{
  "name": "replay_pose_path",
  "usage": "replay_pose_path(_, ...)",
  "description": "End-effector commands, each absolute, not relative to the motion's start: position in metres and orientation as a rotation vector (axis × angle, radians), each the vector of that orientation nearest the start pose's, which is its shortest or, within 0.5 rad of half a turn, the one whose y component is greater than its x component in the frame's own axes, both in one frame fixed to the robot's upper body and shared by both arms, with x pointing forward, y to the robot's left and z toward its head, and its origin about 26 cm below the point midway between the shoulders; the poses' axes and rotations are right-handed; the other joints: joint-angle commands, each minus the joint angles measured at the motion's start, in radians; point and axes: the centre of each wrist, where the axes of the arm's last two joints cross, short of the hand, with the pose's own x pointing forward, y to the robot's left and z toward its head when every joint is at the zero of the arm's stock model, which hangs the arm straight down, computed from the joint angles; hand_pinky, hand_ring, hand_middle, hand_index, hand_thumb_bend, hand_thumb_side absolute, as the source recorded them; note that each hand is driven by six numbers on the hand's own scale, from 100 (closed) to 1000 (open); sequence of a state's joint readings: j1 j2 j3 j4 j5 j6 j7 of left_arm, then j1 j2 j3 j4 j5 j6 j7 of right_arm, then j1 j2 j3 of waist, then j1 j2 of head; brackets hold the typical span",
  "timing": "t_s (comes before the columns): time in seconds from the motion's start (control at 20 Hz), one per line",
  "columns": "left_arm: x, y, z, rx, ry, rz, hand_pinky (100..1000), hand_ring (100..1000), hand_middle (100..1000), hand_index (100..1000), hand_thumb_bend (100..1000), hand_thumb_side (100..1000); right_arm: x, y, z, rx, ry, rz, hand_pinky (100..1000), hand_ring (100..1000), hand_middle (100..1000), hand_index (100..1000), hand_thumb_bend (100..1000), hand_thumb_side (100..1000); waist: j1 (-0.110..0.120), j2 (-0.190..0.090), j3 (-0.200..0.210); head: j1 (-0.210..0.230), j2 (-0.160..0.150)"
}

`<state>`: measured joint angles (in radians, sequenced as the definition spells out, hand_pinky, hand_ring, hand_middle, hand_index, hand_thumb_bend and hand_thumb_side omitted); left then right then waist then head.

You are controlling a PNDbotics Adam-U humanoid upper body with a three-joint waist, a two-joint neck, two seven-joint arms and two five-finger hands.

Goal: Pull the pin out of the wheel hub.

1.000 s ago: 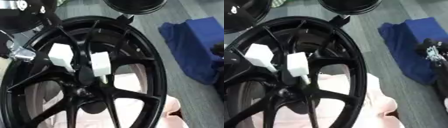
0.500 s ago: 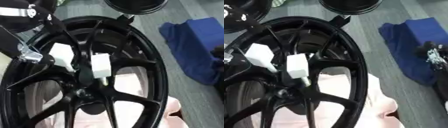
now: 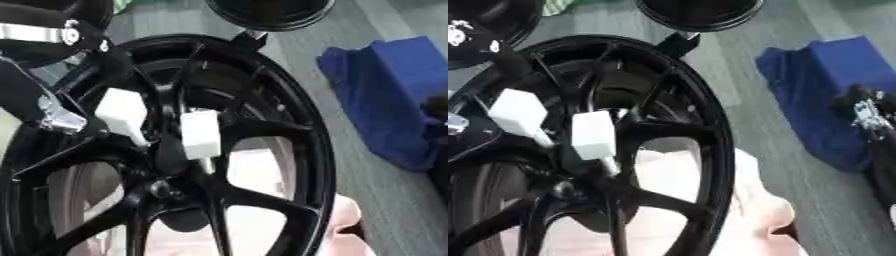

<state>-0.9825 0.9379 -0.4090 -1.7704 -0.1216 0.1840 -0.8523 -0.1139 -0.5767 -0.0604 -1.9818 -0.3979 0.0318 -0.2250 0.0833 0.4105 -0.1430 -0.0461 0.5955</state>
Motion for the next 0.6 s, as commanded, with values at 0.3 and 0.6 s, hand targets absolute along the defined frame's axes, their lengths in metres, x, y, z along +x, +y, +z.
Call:
replay_pose_path(0.3,0.3409,0.2393,0.3732,0.516,-1.443,-1.859,976,776,738,856,479,415,0.2762,-0.3273,0.1886,-0.166,-2.075,0.088,827,692,605,570,196,532,-0.006,-0.014,-0.006,0.003,-0.011)
replay_pose_path(0.6,0.3439,0.2386,0.3704,0.51,-1.432,-1.86,970,768,730,851,471,403,0.2762,-0.3273,0.1885,-0.168,-2.076,0.085,827,693,606,570,196,533,-0.006,-0.014,-0.008,0.005,-0.011)
